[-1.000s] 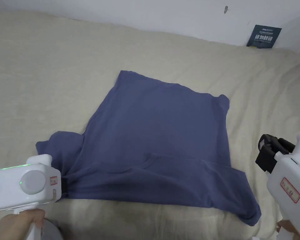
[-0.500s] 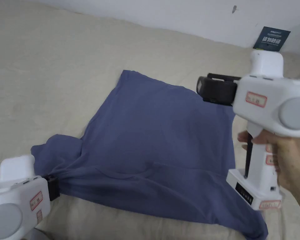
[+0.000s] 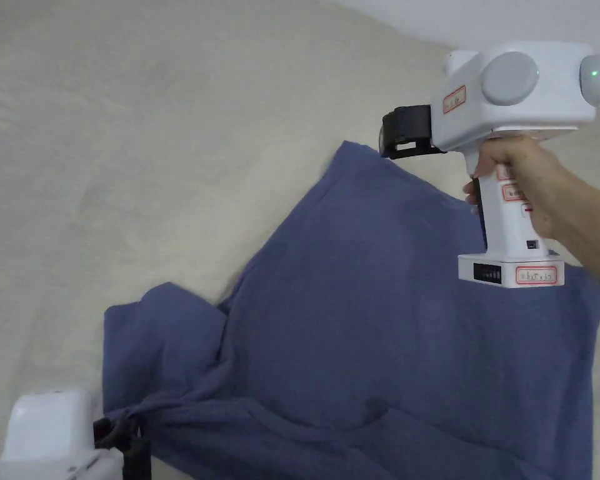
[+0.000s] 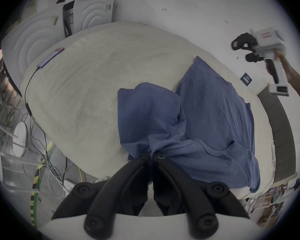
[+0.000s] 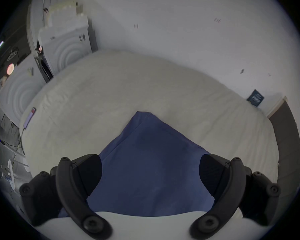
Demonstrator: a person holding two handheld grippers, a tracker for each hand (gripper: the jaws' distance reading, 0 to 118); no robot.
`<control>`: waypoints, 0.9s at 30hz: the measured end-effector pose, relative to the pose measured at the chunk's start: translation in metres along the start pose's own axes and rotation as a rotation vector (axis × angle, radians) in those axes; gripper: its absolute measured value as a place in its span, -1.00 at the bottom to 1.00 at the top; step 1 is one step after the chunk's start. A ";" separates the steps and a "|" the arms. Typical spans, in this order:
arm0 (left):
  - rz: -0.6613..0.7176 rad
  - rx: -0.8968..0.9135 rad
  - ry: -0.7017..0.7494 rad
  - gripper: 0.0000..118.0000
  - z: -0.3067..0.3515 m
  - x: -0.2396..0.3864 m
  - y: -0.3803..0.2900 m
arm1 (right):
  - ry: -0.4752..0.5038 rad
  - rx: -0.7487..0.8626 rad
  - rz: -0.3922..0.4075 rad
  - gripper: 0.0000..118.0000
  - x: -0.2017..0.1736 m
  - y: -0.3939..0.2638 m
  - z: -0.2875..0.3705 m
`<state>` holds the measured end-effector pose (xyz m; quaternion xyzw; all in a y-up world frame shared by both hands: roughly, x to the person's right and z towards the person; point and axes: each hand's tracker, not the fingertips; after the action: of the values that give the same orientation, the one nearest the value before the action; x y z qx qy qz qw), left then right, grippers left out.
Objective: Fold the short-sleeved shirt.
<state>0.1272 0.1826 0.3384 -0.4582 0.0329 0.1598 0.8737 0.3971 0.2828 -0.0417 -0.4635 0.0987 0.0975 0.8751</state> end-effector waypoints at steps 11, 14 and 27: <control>0.071 -0.111 0.022 -0.95 -0.010 -0.006 -0.020 | -0.012 -0.083 -0.072 0.98 -0.017 0.065 -0.134; 0.084 -0.120 0.035 -0.95 -0.016 -0.007 -0.020 | -0.006 -0.102 -0.075 0.97 -0.016 0.068 -0.156; 0.063 -0.183 0.062 -0.95 -0.042 -0.004 -0.018 | 0.026 -0.153 -0.161 -0.73 -0.003 0.064 -0.193</control>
<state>0.1326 0.1383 0.3291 -0.5397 0.0597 0.1753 0.8212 0.3614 0.1581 -0.1979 -0.5367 0.0646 0.0281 0.8408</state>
